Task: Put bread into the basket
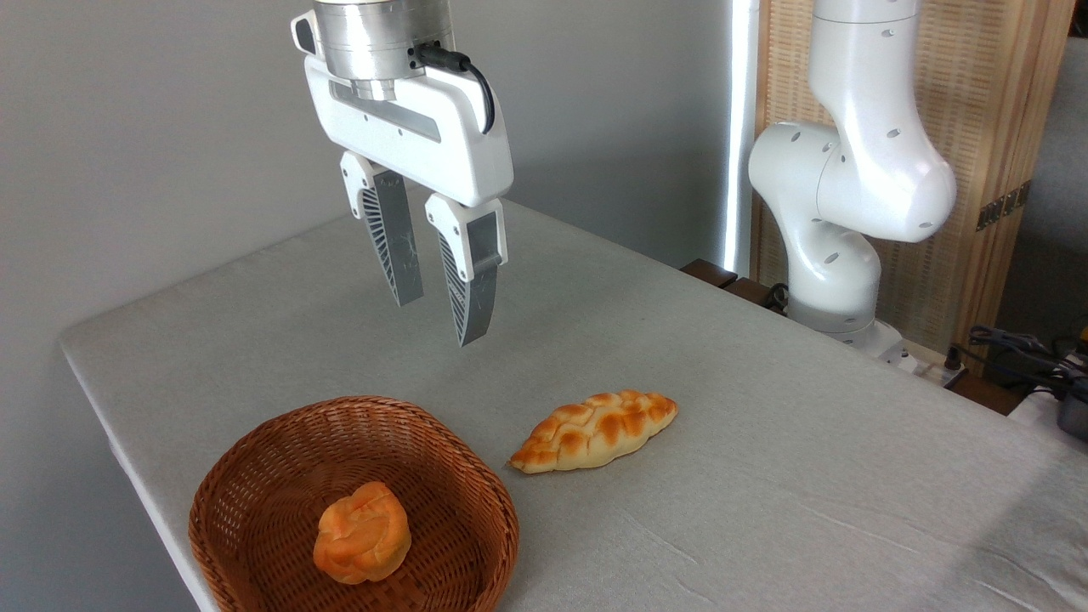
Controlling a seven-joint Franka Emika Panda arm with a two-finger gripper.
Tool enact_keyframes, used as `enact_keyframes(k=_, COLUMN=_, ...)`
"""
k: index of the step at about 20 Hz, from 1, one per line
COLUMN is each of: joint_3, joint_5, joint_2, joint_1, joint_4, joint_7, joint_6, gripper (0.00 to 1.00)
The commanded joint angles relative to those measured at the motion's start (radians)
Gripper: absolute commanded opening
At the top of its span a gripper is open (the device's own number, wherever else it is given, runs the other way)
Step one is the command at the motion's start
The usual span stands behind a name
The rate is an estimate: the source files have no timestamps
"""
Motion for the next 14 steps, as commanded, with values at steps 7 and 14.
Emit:
enact_keyframes(k=7, joint_3=0.016, joint_5=-0.012, joint_2=-0.001, joint_1=-0.011, joint_4=-0.002, joint_7=0.012, joint_6=-0.023, gripper=1.00)
enact_keyframes(k=14, joint_3=0.020, joint_5=-0.013, joint_2=-0.070, joint_1=-0.011, joint_4=-0.131, joint_7=0.070, joint_6=-0.022, gripper=1.00)
